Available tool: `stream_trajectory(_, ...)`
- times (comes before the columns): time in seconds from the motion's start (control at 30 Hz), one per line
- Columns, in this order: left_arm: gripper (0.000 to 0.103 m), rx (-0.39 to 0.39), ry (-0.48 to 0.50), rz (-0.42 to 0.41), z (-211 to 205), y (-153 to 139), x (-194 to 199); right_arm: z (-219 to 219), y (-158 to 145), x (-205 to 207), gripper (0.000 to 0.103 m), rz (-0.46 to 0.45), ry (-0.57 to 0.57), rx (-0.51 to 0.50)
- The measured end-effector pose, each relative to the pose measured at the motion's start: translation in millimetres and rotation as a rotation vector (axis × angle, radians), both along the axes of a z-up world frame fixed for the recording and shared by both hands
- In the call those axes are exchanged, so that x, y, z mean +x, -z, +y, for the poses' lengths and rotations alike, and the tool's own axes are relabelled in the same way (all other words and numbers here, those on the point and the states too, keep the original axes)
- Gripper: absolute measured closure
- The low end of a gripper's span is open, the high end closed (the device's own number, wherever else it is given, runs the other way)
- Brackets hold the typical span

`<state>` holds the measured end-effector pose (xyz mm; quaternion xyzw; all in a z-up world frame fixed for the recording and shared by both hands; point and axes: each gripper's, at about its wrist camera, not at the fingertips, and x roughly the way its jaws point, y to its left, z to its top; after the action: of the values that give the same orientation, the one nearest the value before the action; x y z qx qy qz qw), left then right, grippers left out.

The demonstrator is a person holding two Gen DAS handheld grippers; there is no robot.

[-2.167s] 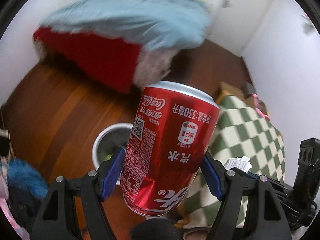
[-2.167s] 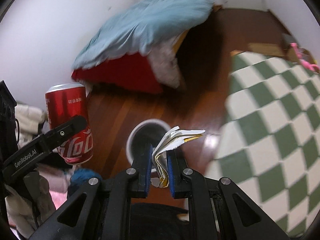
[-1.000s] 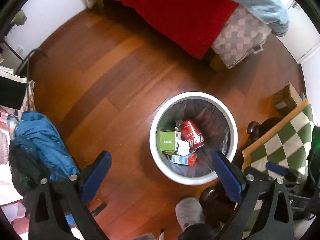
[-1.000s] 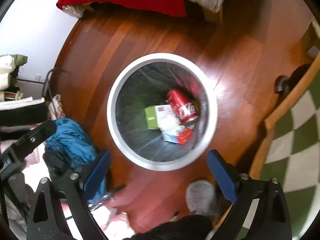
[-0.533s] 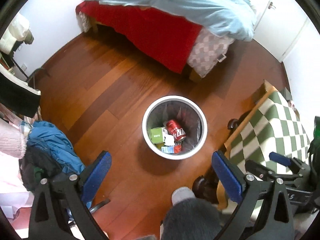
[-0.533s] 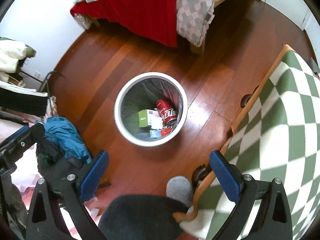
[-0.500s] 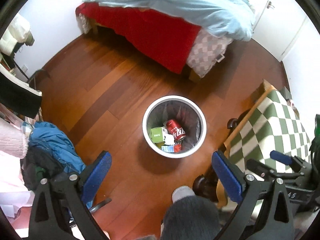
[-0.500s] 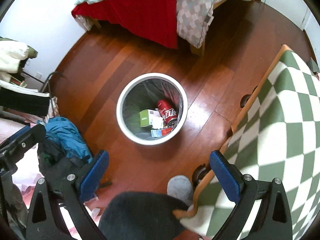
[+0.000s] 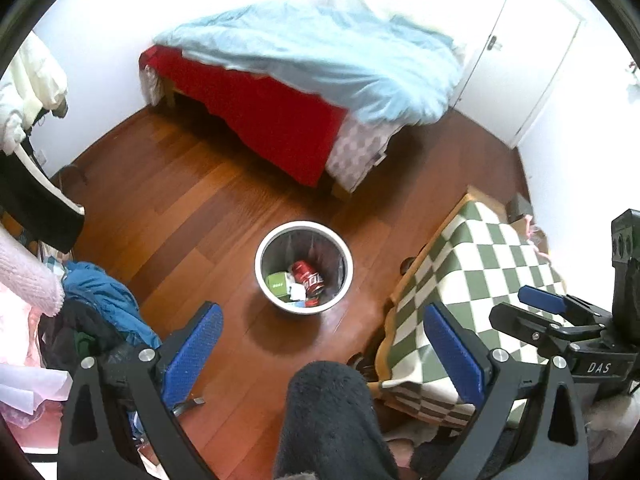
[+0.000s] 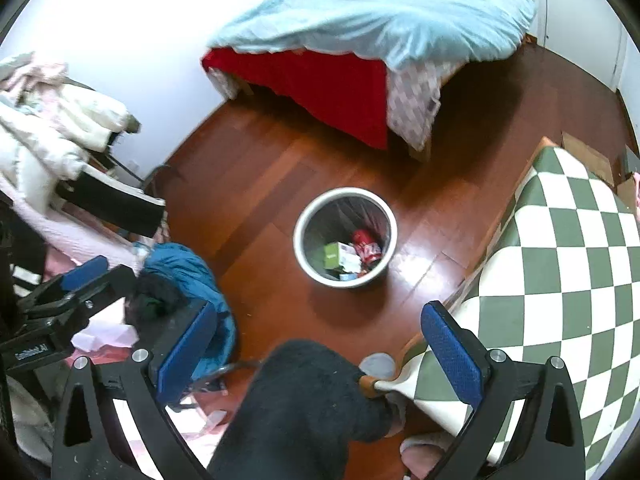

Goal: Collect trash

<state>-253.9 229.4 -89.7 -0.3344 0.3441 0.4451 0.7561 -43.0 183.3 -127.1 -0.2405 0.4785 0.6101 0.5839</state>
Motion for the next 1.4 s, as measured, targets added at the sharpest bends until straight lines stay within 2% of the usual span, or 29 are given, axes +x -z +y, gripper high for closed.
stream_trajectory(0.2,0.001,0.020,0.028,-0.066,-18,-32,-8,-25,-47,-9,0.000,0.028,-0.033,0.056)
stream_trajectory(0.53,0.001,0.042,0.055,-0.107,-39,-59,-17,-55,-94,-25,0.000,0.074,-0.076,0.107)
stream_trajectory(1.03,0.001,0.061,0.073,-0.125,-51,-69,-20,-58,-101,-30,0.000,0.099,-0.114,0.108)
stream_trajectory(1.4,0.000,0.034,0.092,-0.133,-54,-67,-20,-62,-100,-28,0.000,0.111,-0.122,0.104)
